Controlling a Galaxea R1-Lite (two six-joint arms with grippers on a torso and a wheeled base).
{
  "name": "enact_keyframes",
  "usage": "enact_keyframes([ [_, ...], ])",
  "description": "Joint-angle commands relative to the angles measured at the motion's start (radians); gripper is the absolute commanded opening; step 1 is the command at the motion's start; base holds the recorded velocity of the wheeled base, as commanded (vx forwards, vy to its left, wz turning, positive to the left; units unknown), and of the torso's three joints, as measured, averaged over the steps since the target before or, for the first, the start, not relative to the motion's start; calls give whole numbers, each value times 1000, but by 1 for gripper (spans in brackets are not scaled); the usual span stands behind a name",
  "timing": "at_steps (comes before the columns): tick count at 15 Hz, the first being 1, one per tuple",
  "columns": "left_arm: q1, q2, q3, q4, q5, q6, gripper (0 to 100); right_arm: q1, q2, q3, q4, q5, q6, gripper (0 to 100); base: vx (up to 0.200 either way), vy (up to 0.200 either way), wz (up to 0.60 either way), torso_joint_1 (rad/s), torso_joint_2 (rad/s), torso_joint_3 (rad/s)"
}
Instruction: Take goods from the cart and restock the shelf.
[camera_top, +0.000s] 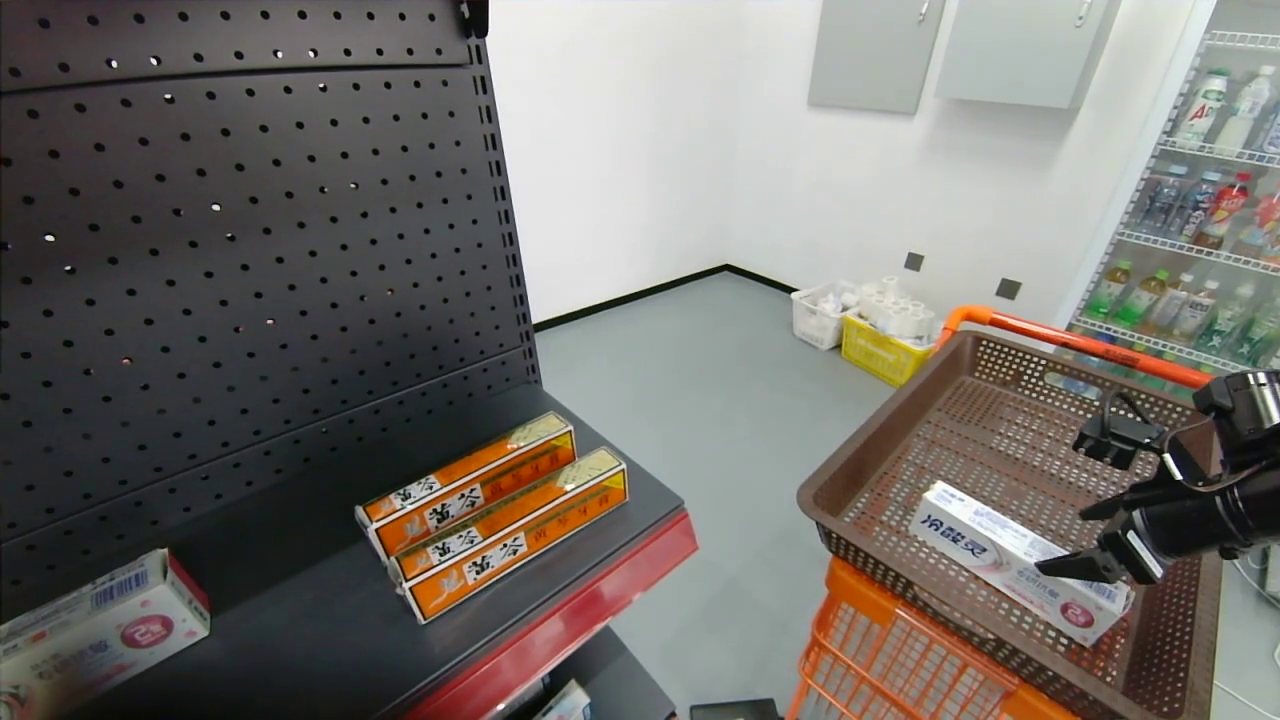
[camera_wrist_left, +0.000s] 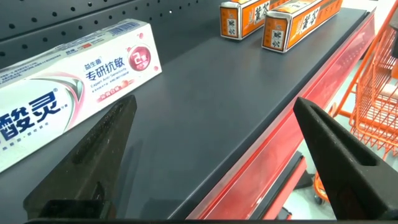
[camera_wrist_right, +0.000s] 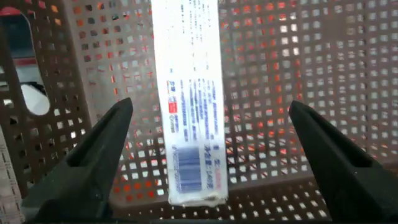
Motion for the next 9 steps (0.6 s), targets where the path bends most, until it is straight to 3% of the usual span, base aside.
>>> enact_keyframes([
  [1, 0, 0, 0, 0, 0, 0, 100, 17, 44, -9, -3, 1, -5, 100, 0, 0, 0, 0, 0, 0],
  [9, 0, 0, 0, 0, 0, 0, 100, 80, 140, -46, -63, -2, -7, 100, 0, 0, 0, 0, 0, 0],
])
